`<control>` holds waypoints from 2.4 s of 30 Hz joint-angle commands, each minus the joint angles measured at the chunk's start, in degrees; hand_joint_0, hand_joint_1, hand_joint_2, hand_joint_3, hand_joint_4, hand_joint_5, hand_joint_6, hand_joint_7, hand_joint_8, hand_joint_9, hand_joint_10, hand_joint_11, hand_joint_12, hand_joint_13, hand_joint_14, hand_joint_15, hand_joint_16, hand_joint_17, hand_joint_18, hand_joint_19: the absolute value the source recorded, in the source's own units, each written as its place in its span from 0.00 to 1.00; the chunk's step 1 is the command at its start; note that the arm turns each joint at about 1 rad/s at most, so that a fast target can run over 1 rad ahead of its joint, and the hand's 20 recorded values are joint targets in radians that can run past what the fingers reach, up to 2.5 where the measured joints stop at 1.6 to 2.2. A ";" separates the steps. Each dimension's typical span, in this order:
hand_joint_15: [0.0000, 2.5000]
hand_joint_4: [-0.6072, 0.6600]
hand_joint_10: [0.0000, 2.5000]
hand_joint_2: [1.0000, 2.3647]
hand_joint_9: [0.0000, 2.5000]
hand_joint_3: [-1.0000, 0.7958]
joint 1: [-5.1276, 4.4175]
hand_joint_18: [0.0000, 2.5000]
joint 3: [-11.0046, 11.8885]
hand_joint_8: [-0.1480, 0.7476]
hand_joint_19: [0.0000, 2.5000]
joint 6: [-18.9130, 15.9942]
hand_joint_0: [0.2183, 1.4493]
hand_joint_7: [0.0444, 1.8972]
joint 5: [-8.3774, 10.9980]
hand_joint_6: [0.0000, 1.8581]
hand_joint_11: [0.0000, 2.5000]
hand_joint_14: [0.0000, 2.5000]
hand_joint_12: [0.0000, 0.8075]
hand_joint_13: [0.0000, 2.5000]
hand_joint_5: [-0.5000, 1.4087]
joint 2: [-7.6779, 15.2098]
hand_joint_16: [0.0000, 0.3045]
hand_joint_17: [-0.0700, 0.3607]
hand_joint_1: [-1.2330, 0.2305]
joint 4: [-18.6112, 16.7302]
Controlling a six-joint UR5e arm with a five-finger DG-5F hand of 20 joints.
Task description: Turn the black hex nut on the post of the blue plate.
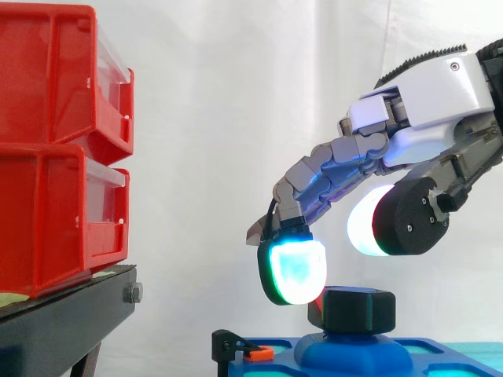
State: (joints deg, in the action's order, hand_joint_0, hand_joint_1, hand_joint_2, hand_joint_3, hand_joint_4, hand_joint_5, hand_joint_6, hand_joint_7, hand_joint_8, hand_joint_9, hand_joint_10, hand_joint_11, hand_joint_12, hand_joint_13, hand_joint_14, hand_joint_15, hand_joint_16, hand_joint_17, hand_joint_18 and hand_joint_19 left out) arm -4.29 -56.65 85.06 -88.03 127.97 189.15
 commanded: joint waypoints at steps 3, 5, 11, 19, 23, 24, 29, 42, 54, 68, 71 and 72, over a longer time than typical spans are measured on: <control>0.03 0.63 0.00 0.00 0.14 0.28 1.74 0.08 0.05 0.44 0.05 0.28 0.23 0.54 -1.89 0.34 0.02 0.00 0.44 0.14 0.15 0.00 0.19 0.47 0.60 0.16; 0.03 0.63 0.00 0.00 0.14 0.28 2.36 0.08 -0.04 0.44 0.05 0.28 0.23 0.54 -2.85 0.34 0.02 0.00 0.44 0.14 0.15 0.00 0.19 0.47 0.60 0.16; 0.03 0.64 0.00 0.00 0.14 0.28 4.82 0.08 -0.04 0.44 0.05 0.28 0.23 0.54 -6.02 0.34 0.02 0.00 0.44 0.14 0.15 0.00 0.19 0.47 0.60 1.48; 0.03 0.63 0.00 0.00 0.14 0.28 6.23 0.08 0.05 0.44 0.05 0.37 0.23 0.54 -7.95 0.34 0.02 0.00 0.44 0.14 0.15 0.00 0.19 0.47 0.60 2.19; 0.03 0.63 0.00 0.00 0.14 0.28 6.32 0.08 0.40 0.44 0.05 0.28 0.23 0.57 -8.57 0.32 0.02 0.00 0.44 0.15 0.16 0.00 0.19 0.47 0.60 2.10; 0.03 0.63 0.00 0.00 0.14 0.28 6.23 0.08 0.40 0.44 0.05 0.19 0.23 0.57 -8.65 0.32 0.02 0.00 0.44 0.15 0.16 0.00 0.19 0.47 0.60 2.01; 0.03 0.63 0.00 0.00 0.14 0.28 5.61 0.08 1.11 0.44 0.05 0.19 0.22 0.61 -8.39 0.28 0.02 0.00 0.44 0.14 0.16 0.00 0.19 0.47 0.60 1.13; 0.03 0.64 0.00 0.00 0.14 0.28 2.10 0.07 1.81 0.44 0.05 -0.42 0.22 0.57 -7.07 0.27 0.02 0.00 0.44 0.14 0.16 0.09 0.20 0.47 0.61 -5.37; 0.03 0.64 0.00 0.00 0.14 0.28 -1.77 0.07 -1.00 0.44 0.05 -2.18 0.22 0.51 -2.41 0.27 0.02 0.00 0.44 0.14 0.16 0.09 0.19 0.47 0.62 -8.01; 0.03 0.64 0.00 0.00 0.14 0.28 -1.24 0.07 -1.09 0.44 0.05 -2.80 0.22 0.50 -2.77 0.27 0.02 0.00 0.45 0.14 0.16 0.00 0.19 0.47 0.62 -3.88; 0.03 0.64 0.00 0.00 0.14 0.28 -0.80 0.07 -1.09 0.44 0.05 -2.71 0.22 0.50 -2.77 0.27 0.02 0.00 0.45 0.14 0.16 0.00 0.19 0.47 0.62 -3.18; 0.03 0.64 0.00 0.00 0.14 0.28 -0.54 0.07 -1.09 0.44 0.05 -2.71 0.22 0.50 -2.85 0.27 0.01 0.00 0.45 0.14 0.16 0.09 0.19 0.47 0.62 -3.18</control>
State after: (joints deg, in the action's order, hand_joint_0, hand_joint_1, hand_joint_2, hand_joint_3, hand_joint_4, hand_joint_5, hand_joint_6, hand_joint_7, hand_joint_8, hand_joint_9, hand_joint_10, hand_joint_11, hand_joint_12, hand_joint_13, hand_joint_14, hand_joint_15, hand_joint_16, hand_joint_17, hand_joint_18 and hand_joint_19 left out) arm -5.31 -57.74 82.32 -90.76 127.99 185.57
